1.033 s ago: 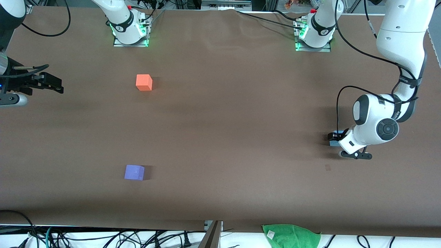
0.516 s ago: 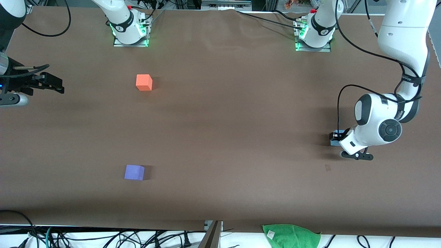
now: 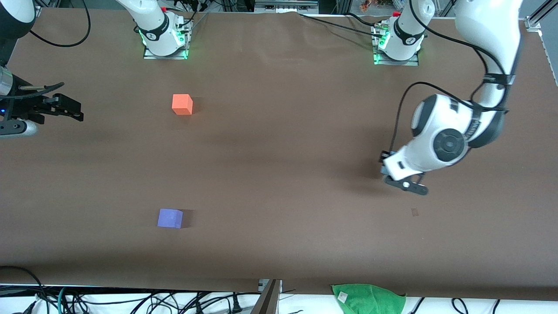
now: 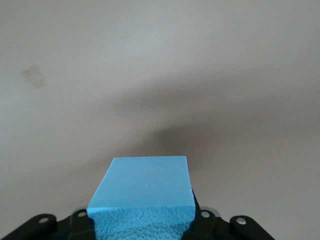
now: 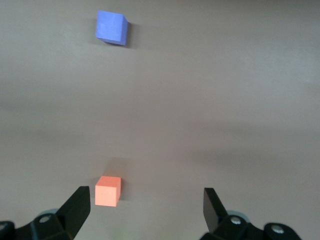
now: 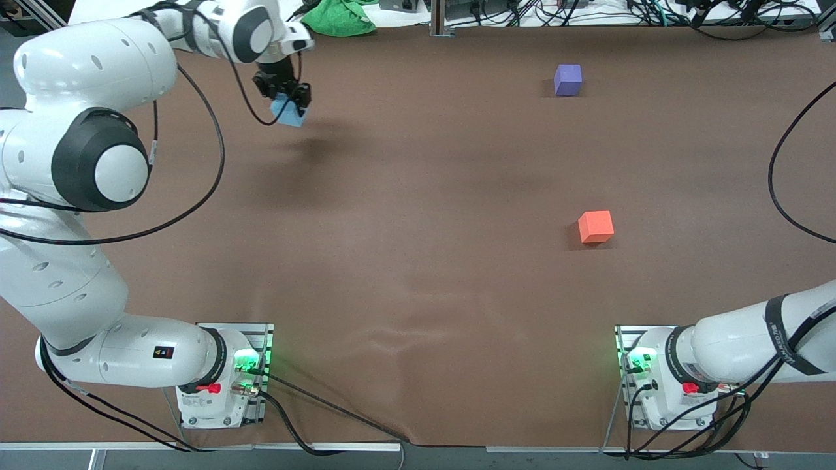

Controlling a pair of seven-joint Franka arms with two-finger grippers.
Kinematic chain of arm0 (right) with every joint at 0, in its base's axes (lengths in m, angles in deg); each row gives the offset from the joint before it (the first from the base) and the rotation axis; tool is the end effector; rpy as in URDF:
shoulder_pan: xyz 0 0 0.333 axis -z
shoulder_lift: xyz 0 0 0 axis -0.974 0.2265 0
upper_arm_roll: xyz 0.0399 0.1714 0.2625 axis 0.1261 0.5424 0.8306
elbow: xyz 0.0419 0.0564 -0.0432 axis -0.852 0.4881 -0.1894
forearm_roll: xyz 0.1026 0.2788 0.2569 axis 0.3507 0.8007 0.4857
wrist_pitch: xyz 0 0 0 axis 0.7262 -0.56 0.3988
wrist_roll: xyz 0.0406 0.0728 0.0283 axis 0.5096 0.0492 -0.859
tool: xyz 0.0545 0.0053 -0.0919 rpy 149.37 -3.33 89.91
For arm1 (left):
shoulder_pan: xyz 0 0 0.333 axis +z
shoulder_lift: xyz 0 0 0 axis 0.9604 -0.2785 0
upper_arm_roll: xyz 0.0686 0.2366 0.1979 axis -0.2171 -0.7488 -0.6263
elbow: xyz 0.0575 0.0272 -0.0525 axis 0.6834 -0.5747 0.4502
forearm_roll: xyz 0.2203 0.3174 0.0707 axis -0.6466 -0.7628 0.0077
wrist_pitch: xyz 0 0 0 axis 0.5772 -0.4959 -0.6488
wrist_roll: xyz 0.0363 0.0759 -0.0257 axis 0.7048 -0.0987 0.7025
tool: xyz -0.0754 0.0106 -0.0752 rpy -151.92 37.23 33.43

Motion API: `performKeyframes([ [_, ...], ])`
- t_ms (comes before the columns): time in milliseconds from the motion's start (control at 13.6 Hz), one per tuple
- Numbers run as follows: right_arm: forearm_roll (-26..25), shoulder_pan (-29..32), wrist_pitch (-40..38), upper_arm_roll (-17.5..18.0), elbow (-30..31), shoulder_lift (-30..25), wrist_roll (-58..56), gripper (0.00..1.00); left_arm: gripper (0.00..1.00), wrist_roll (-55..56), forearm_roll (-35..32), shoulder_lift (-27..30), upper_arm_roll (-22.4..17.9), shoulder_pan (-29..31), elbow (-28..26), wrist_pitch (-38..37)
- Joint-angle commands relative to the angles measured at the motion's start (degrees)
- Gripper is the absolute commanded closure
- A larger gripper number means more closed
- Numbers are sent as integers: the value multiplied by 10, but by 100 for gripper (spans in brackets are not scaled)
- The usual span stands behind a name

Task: Place blue block between orange and purple blocks
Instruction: 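Carry the blue cube toward the table middle with the left gripper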

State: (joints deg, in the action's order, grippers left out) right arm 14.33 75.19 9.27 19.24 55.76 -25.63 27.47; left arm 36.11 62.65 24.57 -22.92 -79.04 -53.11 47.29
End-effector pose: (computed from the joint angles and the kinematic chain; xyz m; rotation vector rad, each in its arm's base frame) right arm 0.5932 0.0111 0.5892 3.1309 0.1624 -0.1182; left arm 0.6221 -0.1788 0.3128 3.0965 -0.4582 -0.2464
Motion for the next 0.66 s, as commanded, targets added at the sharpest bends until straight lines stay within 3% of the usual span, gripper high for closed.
performKeyframes([
  [0,14,2,10,3,5,-3,3,0,100,100,0,-41,12,-71,72,-14],
  [369,14,2,16,3,5,16,3,0,100,299,2,-180,12,-194,239,-10],
  [443,14,3,24,3,6,19,3,0,100,318,3,-198,12,-210,251,-8],
  [590,14,3,27,3,6,22,3,0,88,352,3,-226,10,-244,249,19],
])
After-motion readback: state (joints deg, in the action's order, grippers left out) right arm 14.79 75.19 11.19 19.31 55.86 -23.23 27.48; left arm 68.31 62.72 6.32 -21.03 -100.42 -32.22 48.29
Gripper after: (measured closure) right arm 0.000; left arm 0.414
